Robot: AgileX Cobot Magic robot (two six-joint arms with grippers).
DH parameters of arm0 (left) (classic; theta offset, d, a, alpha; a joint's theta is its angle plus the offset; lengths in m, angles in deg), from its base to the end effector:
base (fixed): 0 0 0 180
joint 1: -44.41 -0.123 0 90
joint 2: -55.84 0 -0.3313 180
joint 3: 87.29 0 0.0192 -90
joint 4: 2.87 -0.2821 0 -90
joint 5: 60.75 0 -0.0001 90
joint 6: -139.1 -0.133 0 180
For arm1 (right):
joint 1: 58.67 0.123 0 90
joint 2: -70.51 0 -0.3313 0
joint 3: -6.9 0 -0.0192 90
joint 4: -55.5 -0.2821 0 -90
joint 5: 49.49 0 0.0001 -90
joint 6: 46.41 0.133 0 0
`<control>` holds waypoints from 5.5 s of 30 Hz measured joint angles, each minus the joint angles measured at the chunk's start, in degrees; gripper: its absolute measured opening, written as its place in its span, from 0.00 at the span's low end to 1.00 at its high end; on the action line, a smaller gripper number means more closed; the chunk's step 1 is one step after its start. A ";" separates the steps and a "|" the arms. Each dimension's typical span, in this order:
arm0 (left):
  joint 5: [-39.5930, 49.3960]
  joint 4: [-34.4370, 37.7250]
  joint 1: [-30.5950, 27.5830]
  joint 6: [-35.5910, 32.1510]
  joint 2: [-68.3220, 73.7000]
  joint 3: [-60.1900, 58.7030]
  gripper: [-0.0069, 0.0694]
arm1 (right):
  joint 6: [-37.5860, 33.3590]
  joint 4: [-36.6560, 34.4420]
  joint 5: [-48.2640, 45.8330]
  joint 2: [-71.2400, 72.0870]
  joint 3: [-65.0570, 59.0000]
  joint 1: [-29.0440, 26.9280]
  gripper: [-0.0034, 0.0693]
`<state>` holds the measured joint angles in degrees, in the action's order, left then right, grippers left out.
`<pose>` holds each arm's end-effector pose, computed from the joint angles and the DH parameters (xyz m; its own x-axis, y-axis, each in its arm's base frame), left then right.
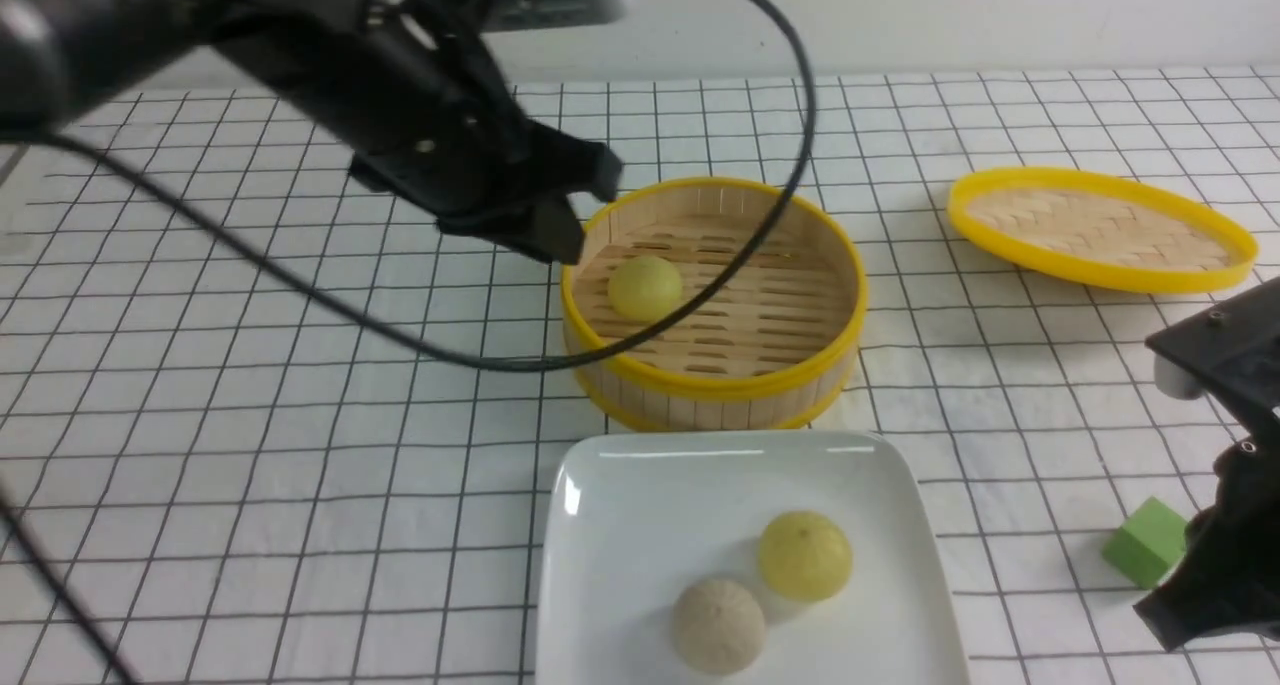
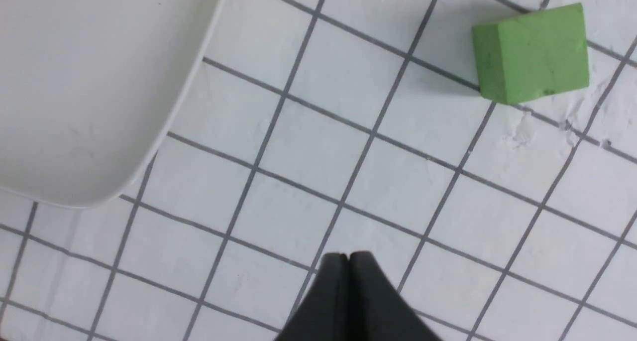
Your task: Put the steamed buns into the plate on the white-black tablecloth.
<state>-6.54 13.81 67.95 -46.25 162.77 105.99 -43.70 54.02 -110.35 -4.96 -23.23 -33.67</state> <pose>0.4003 -0.2082 0.3330 -0.8041 0.2654 -0.5319 0.4427 0.8645 -0.2379 0.2025 0.0977 0.2570 -0.9051 -0.3560 -0.2325 -0.3738 0.9268 0.0359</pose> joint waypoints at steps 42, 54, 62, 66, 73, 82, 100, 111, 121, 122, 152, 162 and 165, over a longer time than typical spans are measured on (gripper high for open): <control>14.97 -6.13 6.33 9.18 1.82 2.28 0.12 | -0.05 -2.05 2.09 0.30 0.00 0.00 0.08; -1.79 -7.54 15.17 13.00 8.40 -10.51 0.34 | -0.97 -1.92 2.72 2.77 0.00 0.00 0.10; -2.41 -8.33 15.14 13.94 8.45 -9.64 0.67 | 1.90 3.21 -3.68 20.07 -0.22 0.00 0.10; -2.65 -8.36 15.14 13.94 8.41 -8.79 0.74 | 6.20 6.63 4.02 38.27 -5.16 0.00 0.10; -2.65 -8.36 15.14 13.96 8.41 -8.72 0.64 | 9.88 6.32 39.76 57.07 -23.92 0.00 0.11; -4.94 -8.63 15.14 13.93 8.41 -8.72 0.15 | 10.01 6.08 39.36 57.85 -26.86 0.00 0.12; -6.13 -9.47 15.14 14.07 8.41 -8.72 0.09 | 10.01 5.96 39.32 57.69 -27.07 0.00 0.15; -5.83 -9.93 15.14 14.07 5.84 -8.72 0.09 | 10.01 7.46 39.60 63.02 -38.13 -12.69 0.17; 4.92 -16.69 15.59 14.45 -12.37 -8.72 0.09 | 10.08 8.49 37.71 69.08 -49.13 -24.69 0.19; 5.34 -16.69 15.59 14.46 -12.37 -8.72 0.09 | 10.08 8.49 37.71 69.15 -49.13 -24.81 0.19; -43.65 -29.46 23.12 45.54 -50.11 -63.83 0.12 | 10.08 8.43 38.07 69.48 -49.24 -26.61 0.22; -47.83 -20.30 12.56 30.12 -60.66 -74.64 0.13 | 10.08 8.43 38.07 69.48 -49.24 -26.61 0.25; -48.44 -18.58 4.39 19.31 -69.56 -79.99 0.13 | 10.08 8.43 38.07 69.48 -49.24 -26.61 0.25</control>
<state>-54.98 -4.76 72.33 -26.94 93.21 26.00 -33.62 62.46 -72.28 64.51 -72.47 -60.28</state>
